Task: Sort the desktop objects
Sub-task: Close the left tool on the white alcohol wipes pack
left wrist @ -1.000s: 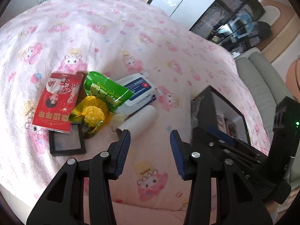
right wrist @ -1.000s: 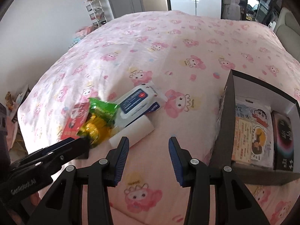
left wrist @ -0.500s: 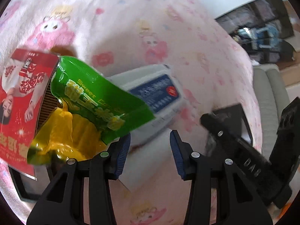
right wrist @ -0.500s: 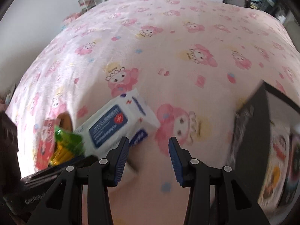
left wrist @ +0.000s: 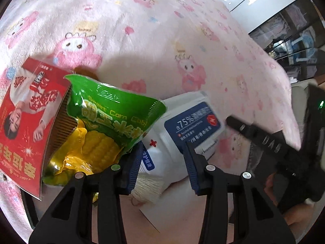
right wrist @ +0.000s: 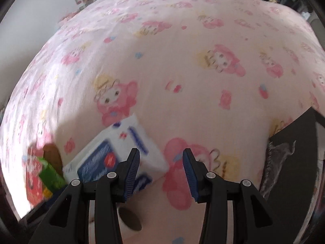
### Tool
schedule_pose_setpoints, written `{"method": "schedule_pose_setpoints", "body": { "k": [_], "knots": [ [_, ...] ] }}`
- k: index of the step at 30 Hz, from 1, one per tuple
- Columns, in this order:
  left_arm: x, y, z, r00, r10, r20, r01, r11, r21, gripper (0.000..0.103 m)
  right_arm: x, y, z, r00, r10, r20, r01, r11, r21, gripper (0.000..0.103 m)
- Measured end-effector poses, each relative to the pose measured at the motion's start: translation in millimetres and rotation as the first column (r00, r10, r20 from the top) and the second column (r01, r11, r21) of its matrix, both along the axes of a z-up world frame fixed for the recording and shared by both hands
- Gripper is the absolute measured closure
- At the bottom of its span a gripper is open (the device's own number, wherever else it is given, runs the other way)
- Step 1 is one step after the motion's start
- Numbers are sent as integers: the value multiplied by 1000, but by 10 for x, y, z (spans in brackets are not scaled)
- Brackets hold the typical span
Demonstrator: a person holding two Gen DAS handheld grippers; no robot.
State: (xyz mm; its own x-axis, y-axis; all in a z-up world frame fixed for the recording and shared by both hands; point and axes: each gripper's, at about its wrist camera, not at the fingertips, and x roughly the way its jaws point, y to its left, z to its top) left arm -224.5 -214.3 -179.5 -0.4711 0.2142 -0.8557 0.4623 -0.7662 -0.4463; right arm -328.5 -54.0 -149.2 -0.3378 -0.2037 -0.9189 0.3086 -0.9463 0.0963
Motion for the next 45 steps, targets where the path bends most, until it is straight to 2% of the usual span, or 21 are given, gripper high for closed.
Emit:
{"method": "schedule_pose_setpoints", "body": {
  "k": [2, 3, 4, 6, 7, 8, 9, 14, 18, 21, 24, 26, 28, 29, 31, 34, 36, 39, 42, 45],
  "knots": [
    [17, 9, -21, 1000, 0, 0, 0, 1000, 13, 60, -56, -1, -19, 1000, -18, -7, 18, 1000, -4, 61],
    [25, 12, -25, 1000, 0, -4, 1, 1000, 18, 59, -81, -11, -50, 1000, -19, 2, 19, 1000, -8, 56],
    [24, 9, -34, 1000, -1, -7, 1, 1000, 22, 59, -101, -38, -112, 1000, -4, 31, 4, 1000, -9, 55],
    [10, -1, -58, 1000, -1, -10, 1, 999, 34, 59, -107, -71, -214, 998, 20, 59, -20, 1000, -5, 56],
    [2, -8, -62, 1000, 0, -13, 1, 999, 43, 59, -87, -53, -206, 998, 31, 61, -29, 999, -32, 58],
    [-3, -15, -64, 1000, 0, -18, 1, 999, 51, 59, -64, -33, -194, 997, 44, 70, -39, 997, -68, 76],
    [-8, -22, -62, 1000, 1, -24, 0, 998, 61, 59, -25, -14, -164, 994, 63, 91, -52, 992, -118, 89],
    [50, -108, -31, 996, 52, -78, -39, 987, 156, 59, 320, -14, 54, 984, 171, 46, -168, 983, -70, 89],
    [102, -169, -102, 994, 78, -70, -58, 965, 255, 59, 469, 117, 54, 980, 168, 109, -160, 984, -84, 89],
    [117, -183, -113, 995, 82, -64, -62, 960, 274, 59, 579, 214, 70, 980, 155, 123, -145, 985, -90, 89],
    [108, -154, -43, 995, 78, -67, -62, 977, 204, 59, 661, 284, 97, 983, 139, 117, -128, 988, -90, 88],
    [92, -126, 3, 995, 69, -66, -59, 988, 139, 61, 692, 260, 120, 988, 139, 63, -136, 989, -58, 82],
    [75, -137, 3, 996, 72, -56, -66, 994, 92, 72, 654, 191, 106, 989, 145, 23, -144, 989, -24, 72],
    [75, -162, -9, 995, 80, -51, -76, 993, 90, 73, 636, 179, 101, 991, 136, 11, -135, 991, -14, 68],
    [82, -218, -26, 995, 91, -51, -86, 991, 99, 74, 581, 182, 92, 993, 116, 9, -116, 993, -24, 67],
    [63, -219, -14, 995, 89, -54, -85, 994, 65, 74, 467, 197, 49, 997, 73, 18, -72, 996, -49, 65],
    [23, -181, -17, 997, 71, -40, -71, 997, 16, 74, 408, 210, 22, 998, 58, 19, -57, 997, -53, 56],
    [-24, -142, -59, 998, 54, -15, -54, 998, -11, 74, 346, 214, -31, 999, 47, 26, -46, 997, -56, 49],
    [-45, -60, -40, 999, 36, -2, -36, 996, -78, 74, 334, 214, -54, 999, 49, 24, -48, 998, -45, 44],
    [-76, 77, -10, 1000, 3, 19, 0, 980, -198, 74, 340, 185, -37, 998, 59, 2, -59, 998, -1, 40]
  ]
}}
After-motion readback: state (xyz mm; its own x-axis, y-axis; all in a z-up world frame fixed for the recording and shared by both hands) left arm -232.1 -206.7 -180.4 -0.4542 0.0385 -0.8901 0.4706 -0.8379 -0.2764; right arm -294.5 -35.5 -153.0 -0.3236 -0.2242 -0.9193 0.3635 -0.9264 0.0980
